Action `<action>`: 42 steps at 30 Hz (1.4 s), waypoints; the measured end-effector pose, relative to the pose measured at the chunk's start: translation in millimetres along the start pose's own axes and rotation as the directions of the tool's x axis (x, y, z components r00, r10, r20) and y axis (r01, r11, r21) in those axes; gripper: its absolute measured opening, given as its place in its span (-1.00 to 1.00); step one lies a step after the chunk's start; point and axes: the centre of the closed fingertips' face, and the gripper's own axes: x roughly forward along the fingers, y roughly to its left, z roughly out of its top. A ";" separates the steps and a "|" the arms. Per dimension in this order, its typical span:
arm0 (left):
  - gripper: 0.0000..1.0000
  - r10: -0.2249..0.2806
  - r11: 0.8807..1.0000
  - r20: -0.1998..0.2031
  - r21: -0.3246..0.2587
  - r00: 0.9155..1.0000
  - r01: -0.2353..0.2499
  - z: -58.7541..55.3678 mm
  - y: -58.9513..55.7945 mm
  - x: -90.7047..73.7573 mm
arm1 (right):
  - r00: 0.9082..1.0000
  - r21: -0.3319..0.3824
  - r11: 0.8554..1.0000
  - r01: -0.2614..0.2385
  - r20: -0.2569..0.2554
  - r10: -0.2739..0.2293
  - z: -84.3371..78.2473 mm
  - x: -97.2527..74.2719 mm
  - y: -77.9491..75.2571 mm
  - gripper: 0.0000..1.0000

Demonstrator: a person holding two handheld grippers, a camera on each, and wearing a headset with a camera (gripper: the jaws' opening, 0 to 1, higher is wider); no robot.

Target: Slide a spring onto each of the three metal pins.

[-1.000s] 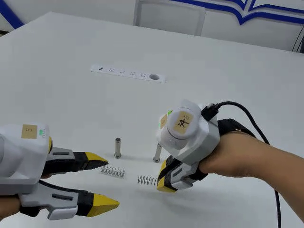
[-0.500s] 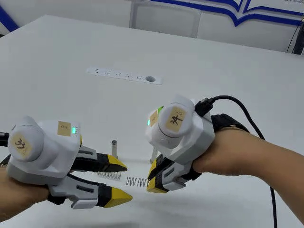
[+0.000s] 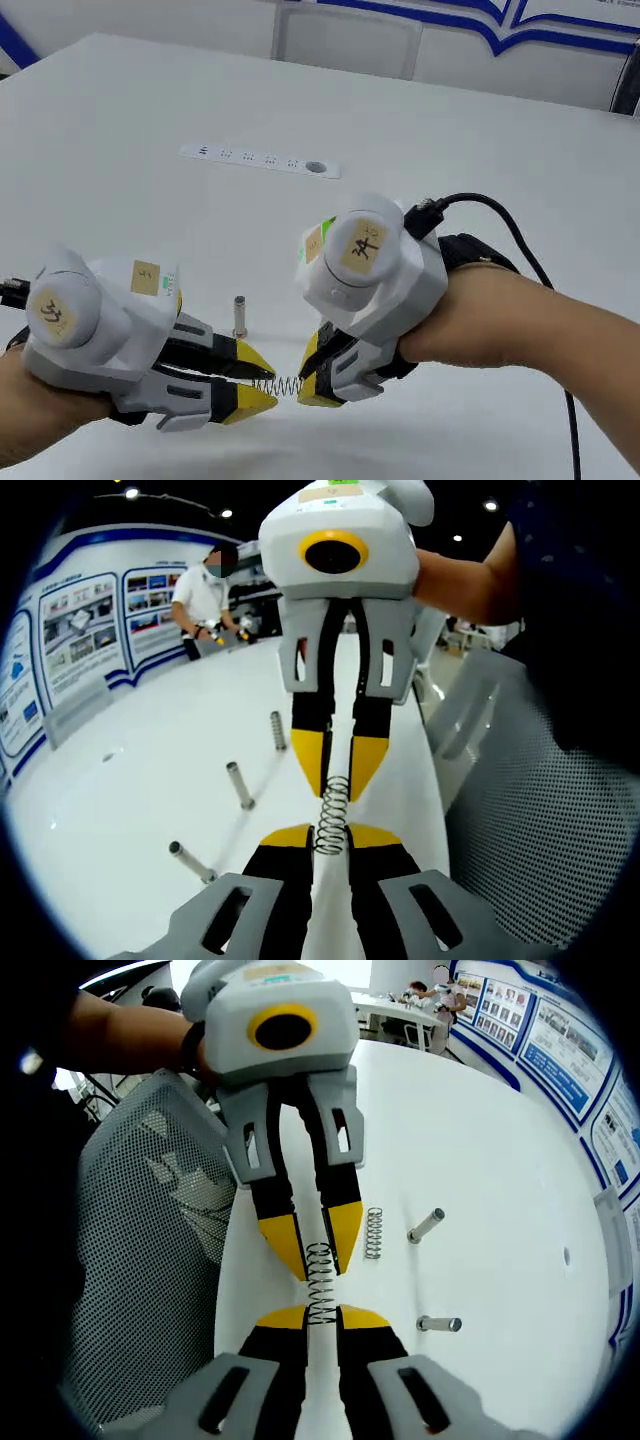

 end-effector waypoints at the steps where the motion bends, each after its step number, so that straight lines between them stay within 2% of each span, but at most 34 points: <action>1: -0.74 -0.001 1.000 0.000 0.002 1.000 0.001 -0.2 -0.1 0.1 | 1.000 -0.004 1.000 0.002 0.002 -0.002 0.3 -0.4 0.1 -0.77; 10: -0.79 -0.020 0.999 0.010 0.038 1.000 0.019 0.6 -2.9 0.1 | 1.000 -0.006 1.000 -0.003 0.001 0.003 -1.0 -1.1 1.7 -0.76; 15: -0.80 -0.023 0.999 0.033 0.028 0.999 0.022 4.9 -3.4 -2.0 | 1.000 0.007 1.000 -0.008 0.009 0.008 -4.2 1.5 1.3 -0.66; 19: -0.80 -0.022 1.000 0.057 0.017 0.998 0.021 10.8 -4.0 -4.5 | 1.000 0.011 1.000 -0.014 0.000 0.014 -9.1 4.4 3.3 -0.67; 21: -0.80 -0.022 1.000 0.054 0.018 0.998 0.021 10.9 -4.5 -4.2 | 1.000 0.010 1.000 -0.016 0.004 0.016 -8.2 4.3 4.2 -0.68; 24: -0.80 -0.028 0.999 0.048 0.017 0.998 0.027 9.8 -6.4 -2.6 | 1.000 -0.003 1.000 -0.008 0.012 0.008 -5.0 2.6 3.7 -0.75; 29: -0.79 -0.029 1.000 0.044 0.008 0.999 0.028 8.3 -7.8 -1.1 | 1.000 -0.001 1.000 -0.003 0.025 0.003 -0.2 -3.1 4.4 -0.75; 33: -0.79 -0.031 1.000 0.037 0.000 0.999 0.031 6.4 -8.8 0.0 | 0.997 0.011 1.000 -0.009 0.075 0.008 11.8 -9.4 5.6 -0.75; 42: -0.79 -0.045 0.999 0.038 -0.010 0.998 0.046 5.7 -12.4 2.7 | 0.990 0.013 0.999 -0.035 0.134 0.033 32.4 -12.7 12.1 -0.76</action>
